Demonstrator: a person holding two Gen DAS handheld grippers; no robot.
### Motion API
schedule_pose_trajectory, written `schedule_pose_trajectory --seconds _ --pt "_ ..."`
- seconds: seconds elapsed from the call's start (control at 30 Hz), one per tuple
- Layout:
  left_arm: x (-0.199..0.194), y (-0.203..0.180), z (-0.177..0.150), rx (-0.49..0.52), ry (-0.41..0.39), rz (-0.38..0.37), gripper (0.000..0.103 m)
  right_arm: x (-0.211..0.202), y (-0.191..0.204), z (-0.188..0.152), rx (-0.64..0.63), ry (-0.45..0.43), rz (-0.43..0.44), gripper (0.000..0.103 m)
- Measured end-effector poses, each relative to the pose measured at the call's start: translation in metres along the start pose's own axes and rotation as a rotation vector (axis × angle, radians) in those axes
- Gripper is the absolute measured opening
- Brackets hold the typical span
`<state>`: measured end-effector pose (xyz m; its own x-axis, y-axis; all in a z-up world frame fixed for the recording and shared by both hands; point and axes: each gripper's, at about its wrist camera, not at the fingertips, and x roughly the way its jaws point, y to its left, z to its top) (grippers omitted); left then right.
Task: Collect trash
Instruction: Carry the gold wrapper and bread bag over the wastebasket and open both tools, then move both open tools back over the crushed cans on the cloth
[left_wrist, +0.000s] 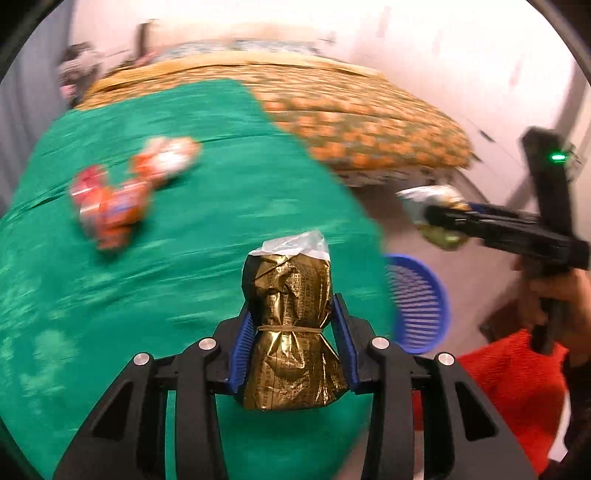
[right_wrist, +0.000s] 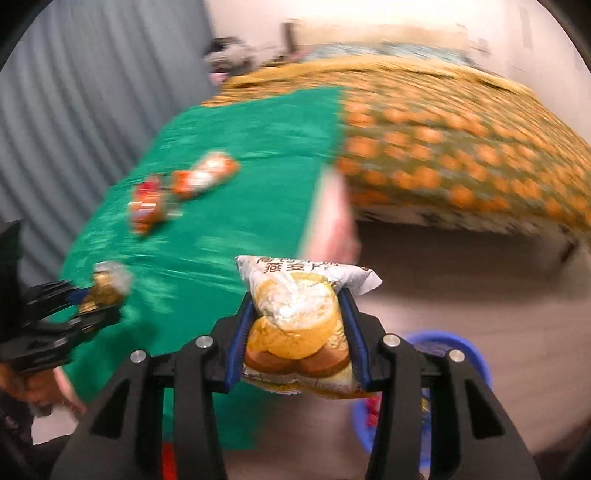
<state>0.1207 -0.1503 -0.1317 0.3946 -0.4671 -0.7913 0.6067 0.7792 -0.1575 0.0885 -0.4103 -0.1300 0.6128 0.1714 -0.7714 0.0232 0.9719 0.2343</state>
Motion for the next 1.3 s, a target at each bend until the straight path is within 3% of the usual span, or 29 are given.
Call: schedule_pose_trajectory --seconds 0.2,0.33,0.63,0.67,0.7,0.73,0.77,0.8,1.0,1.17,1.3 --pt "0.052 -0.1 0.019 0.08 0.049 -0.118 0.04 0.001 -0.087 -0.042 0.134 0.029 -0.124 0.045" --pt "0.103 -0.145 0.02 0.105 0.106 -0.145 0.041 0.01 -0.127 -0.065 0.229 0.049 -0.14 0.045" --pt "0.207 -0.184 0.007 0.083 0.228 -0.156 0.042 0.017 -0.183 -0.089 0.38 0.094 -0.122 0.045" --pt "0.215 -0.185 0.008 0.082 0.23 -0.163 0.043 0.018 -0.186 -0.09 0.391 0.094 -0.115 0.047" --pt "0.223 -0.187 0.007 0.081 0.233 -0.169 0.052 0.019 -0.189 -0.091 0.399 0.095 -0.109 0.052" --pt "0.231 -0.188 0.007 0.078 0.237 -0.169 0.06 0.02 -0.192 -0.091 0.408 0.091 -0.105 0.061" --pt "0.24 -0.189 0.011 0.071 0.241 -0.159 0.07 0.019 -0.194 -0.091 0.42 0.079 -0.108 0.078" --pt "0.245 -0.188 0.011 0.066 0.238 -0.148 0.072 0.017 -0.196 -0.09 0.426 0.07 -0.111 0.079" --pt "0.222 -0.181 0.012 0.05 0.205 -0.128 0.08 0.0 -0.199 -0.082 0.445 0.006 -0.17 0.079" --pt "0.161 -0.179 0.013 0.106 0.118 -0.147 0.084 -0.006 -0.18 -0.071 0.378 -0.04 -0.237 0.084" --pt "0.106 -0.16 0.006 0.132 0.054 -0.147 0.087 -0.017 -0.152 -0.06 0.28 -0.13 -0.286 0.084"
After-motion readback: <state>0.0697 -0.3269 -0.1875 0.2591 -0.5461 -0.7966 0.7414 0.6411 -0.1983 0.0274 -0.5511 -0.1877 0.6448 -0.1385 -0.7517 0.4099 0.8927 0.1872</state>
